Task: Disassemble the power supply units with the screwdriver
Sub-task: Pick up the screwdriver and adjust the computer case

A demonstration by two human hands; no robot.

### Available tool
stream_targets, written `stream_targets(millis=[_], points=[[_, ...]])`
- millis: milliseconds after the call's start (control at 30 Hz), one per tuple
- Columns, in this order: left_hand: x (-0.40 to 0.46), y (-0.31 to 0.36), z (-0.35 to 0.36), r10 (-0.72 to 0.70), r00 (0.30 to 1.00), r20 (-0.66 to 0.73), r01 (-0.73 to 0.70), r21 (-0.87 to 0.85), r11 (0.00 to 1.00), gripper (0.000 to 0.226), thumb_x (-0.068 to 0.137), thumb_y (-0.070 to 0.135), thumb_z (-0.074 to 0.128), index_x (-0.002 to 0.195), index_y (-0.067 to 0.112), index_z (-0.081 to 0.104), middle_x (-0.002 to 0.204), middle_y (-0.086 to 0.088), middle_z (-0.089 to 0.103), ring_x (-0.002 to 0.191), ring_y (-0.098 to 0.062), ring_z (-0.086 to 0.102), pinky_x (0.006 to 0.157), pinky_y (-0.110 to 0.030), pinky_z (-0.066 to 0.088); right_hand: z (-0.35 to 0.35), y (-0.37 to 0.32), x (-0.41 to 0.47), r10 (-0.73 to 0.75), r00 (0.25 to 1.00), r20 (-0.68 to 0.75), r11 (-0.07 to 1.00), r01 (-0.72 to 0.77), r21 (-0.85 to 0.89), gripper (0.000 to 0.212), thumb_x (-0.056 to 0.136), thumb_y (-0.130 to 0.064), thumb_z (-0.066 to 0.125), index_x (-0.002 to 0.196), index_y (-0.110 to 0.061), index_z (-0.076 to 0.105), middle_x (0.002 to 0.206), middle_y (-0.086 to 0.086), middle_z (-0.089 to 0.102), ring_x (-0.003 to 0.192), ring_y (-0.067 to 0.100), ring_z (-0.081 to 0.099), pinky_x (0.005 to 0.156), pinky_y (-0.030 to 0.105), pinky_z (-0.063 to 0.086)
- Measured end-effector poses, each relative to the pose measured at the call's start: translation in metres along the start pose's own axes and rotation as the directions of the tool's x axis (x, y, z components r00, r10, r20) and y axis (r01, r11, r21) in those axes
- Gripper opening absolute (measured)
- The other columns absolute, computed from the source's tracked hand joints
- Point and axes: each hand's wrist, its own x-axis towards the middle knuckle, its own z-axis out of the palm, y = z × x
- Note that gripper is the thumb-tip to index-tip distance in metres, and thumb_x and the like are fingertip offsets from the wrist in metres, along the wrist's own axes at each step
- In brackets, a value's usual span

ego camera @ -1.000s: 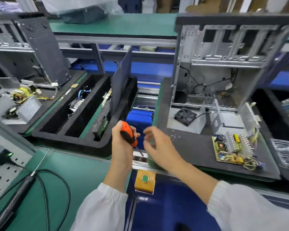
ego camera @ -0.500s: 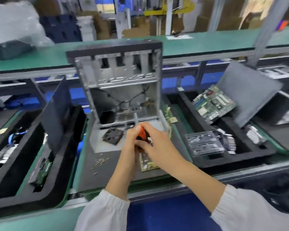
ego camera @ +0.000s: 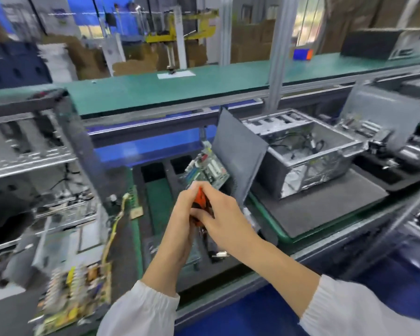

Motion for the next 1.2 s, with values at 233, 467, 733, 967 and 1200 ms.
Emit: stream_targets(millis=[233, 467, 733, 967, 1200], points=[[0.051, -0.029, 0.104, -0.047, 0.993, 0.112, 0.043, 0.04, 0.998, 0.038, 0.078, 0.062, 0.055, 0.081, 0.026, 0.066, 0.08, 0.003, 0.058, 0.076, -0.009, 0.055, 0.069, -0.026, 0.042, -0.106, 0.061, -0.003, 0.041, 0.991, -0.126, 0.999, -0.044, -0.019, 0.028, 0.088, -0.016, 0.065, 0.111, -0.026, 0.052, 0.087, -0.017, 0.059, 0.081, 0.002, 0.057, 0.071, 0.013, 0.045], [0.111, -0.062, 0.159, -0.188, 0.948, 0.257, 0.154, 0.147, 0.977, 0.063, 0.072, 0.074, 0.062, 0.109, 0.024, 0.07, 0.115, -0.007, 0.07, 0.109, -0.02, 0.061, 0.099, -0.051, 0.046, -0.176, 0.115, 0.008, 0.139, 0.955, -0.262, 0.986, -0.158, -0.051, 0.025, 0.085, -0.017, 0.066, 0.101, -0.031, 0.051, 0.083, -0.009, 0.063, 0.078, 0.007, 0.06, 0.07, 0.023, 0.05], [0.18, -0.074, 0.229, -0.167, 0.899, 0.405, 0.16, 0.051, 0.986, 0.054, 0.073, 0.073, 0.061, 0.103, 0.03, 0.072, 0.1, 0.002, 0.071, 0.092, -0.01, 0.06, 0.079, -0.03, 0.042, -0.238, 0.16, 0.038, 0.158, 0.934, -0.322, 0.972, -0.205, -0.118, 0.026, 0.084, -0.015, 0.069, 0.105, -0.019, 0.055, 0.093, -0.002, 0.063, 0.087, 0.013, 0.06, 0.078, 0.032, 0.05], [0.229, -0.09, 0.277, -0.2, 0.892, 0.406, 0.168, 0.113, 0.979, 0.052, 0.087, 0.058, 0.042, 0.097, 0.019, 0.075, 0.097, -0.006, 0.073, 0.095, -0.016, 0.067, 0.083, -0.024, 0.051, -0.3, 0.21, 0.054, 0.212, 0.874, -0.438, 0.94, -0.305, -0.153, 0.015, 0.094, -0.023, 0.054, 0.1, -0.021, 0.041, 0.083, -0.001, 0.049, 0.073, 0.011, 0.046, 0.064, 0.015, 0.035], [0.29, -0.111, 0.29, -0.05, 0.993, 0.107, -0.005, 0.458, 0.889, 0.011, 0.096, 0.033, 0.056, 0.097, 0.024, 0.063, 0.097, 0.006, 0.067, 0.098, -0.012, 0.062, 0.082, -0.019, 0.046, -0.365, 0.287, 0.097, 0.361, 0.88, -0.308, 0.917, -0.396, -0.055, 0.014, 0.088, -0.019, 0.055, 0.095, -0.017, 0.043, 0.077, 0.008, 0.047, 0.065, 0.022, 0.043, 0.056, 0.031, 0.035]])
